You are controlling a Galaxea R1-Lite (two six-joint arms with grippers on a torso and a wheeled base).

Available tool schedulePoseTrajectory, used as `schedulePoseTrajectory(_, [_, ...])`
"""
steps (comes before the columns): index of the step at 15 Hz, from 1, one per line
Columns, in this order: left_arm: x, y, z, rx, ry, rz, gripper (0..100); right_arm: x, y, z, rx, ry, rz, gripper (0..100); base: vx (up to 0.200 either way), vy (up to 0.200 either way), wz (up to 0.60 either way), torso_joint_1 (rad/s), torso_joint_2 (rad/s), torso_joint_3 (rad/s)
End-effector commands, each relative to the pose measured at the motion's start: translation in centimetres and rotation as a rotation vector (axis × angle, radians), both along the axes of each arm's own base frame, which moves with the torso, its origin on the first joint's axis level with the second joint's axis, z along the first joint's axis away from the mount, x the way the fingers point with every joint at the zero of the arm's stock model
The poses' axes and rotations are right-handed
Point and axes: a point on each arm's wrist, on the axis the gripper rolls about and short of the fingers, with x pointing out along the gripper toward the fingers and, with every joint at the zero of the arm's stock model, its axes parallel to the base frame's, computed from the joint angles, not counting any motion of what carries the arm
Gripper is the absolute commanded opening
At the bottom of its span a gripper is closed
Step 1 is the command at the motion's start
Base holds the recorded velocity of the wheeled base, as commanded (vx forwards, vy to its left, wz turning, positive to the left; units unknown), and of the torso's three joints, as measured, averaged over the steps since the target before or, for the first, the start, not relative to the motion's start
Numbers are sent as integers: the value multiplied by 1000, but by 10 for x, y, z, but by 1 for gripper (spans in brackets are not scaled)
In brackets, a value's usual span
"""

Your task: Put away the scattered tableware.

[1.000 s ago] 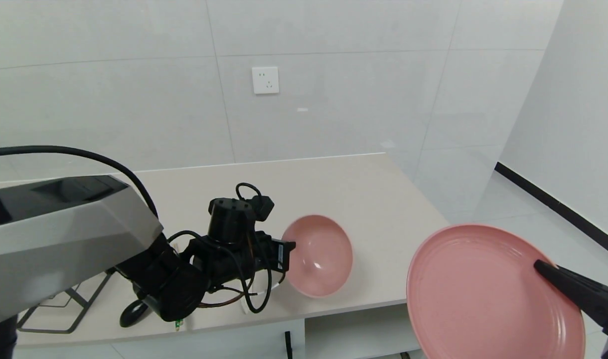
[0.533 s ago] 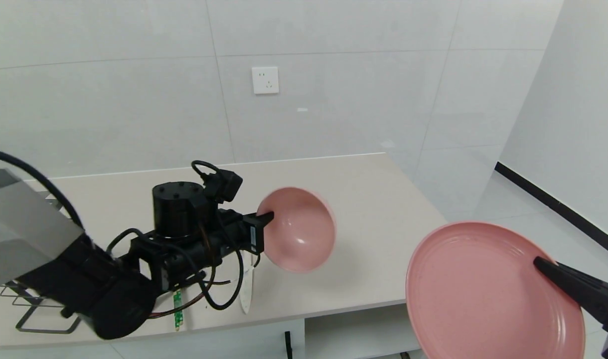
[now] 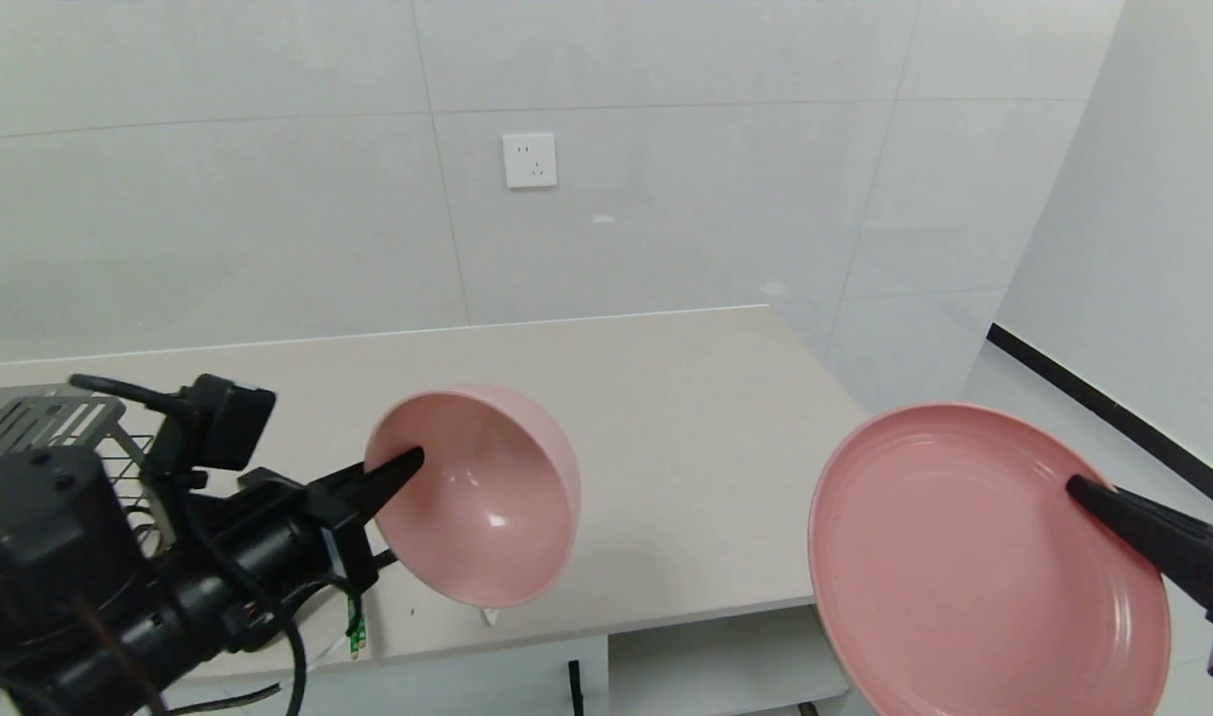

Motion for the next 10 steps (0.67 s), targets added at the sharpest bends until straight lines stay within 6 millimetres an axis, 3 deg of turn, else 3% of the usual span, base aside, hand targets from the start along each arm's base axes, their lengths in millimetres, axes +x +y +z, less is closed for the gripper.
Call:
schedulePoseTrajectory(1, [-23, 11, 9, -35, -65, 12, 0, 5, 2, -2, -3, 24, 6, 0, 0, 0, 0, 0, 0, 0])
schedulePoseTrajectory(6, [-30, 15, 13, -44, -129, 12, 0, 5, 7, 4, 6, 2, 43, 0, 0, 0, 0, 0, 0, 0])
schedulePoseTrajectory(10, [-49, 17, 5, -31, -131, -41, 0, 3, 3, 8, 22, -77, 16, 0, 0, 0, 0, 0, 0, 0])
